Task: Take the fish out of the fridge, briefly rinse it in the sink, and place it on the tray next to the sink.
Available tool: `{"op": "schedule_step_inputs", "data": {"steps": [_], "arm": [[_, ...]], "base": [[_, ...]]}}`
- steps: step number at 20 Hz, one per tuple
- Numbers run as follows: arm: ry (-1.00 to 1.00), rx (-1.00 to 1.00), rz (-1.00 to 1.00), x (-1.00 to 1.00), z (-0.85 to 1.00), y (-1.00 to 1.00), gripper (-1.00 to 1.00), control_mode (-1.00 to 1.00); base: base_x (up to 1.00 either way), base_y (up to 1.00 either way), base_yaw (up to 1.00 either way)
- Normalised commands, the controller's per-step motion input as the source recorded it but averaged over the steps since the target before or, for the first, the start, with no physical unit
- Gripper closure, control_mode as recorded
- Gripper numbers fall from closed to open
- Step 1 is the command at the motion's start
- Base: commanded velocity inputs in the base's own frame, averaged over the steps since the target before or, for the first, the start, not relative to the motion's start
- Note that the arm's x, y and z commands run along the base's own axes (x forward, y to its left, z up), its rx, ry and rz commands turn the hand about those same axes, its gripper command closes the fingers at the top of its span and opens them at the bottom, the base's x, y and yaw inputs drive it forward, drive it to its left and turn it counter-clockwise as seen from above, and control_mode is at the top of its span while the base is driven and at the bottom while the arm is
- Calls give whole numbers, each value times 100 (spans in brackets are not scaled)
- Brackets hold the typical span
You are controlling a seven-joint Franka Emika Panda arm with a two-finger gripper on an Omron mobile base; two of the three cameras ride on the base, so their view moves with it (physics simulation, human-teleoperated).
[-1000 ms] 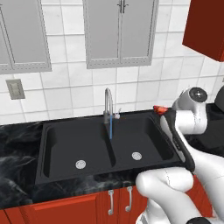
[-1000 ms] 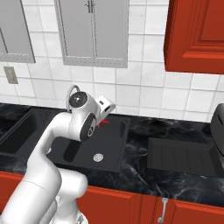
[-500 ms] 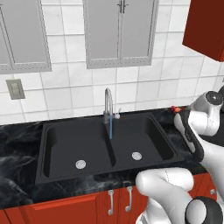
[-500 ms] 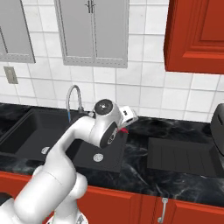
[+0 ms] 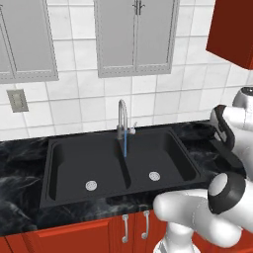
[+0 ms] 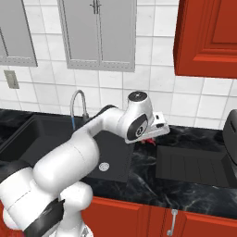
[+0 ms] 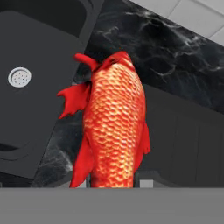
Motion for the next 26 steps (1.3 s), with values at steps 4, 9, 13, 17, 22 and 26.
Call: {"op": "schedule_step_inputs", "data": {"steps": [4, 9, 13, 17, 22, 26], "arm": [[0, -1, 9, 0, -39, -100, 100, -100], [-1, -4, 10, 1, -53, -99, 100, -100], [-2, -5, 4, 27, -46, -90, 100, -100], [0, -3, 4, 34, -44, -59, -100, -100], [0, 0, 0, 26, -11, -25, -100, -100], [-5, 0, 0, -17, 42, -3, -100, -100]], "base": [[0, 0, 0], [0, 0, 0], [0, 0, 0], [0, 0, 0], [0, 0, 0], [0, 0, 0]]}}
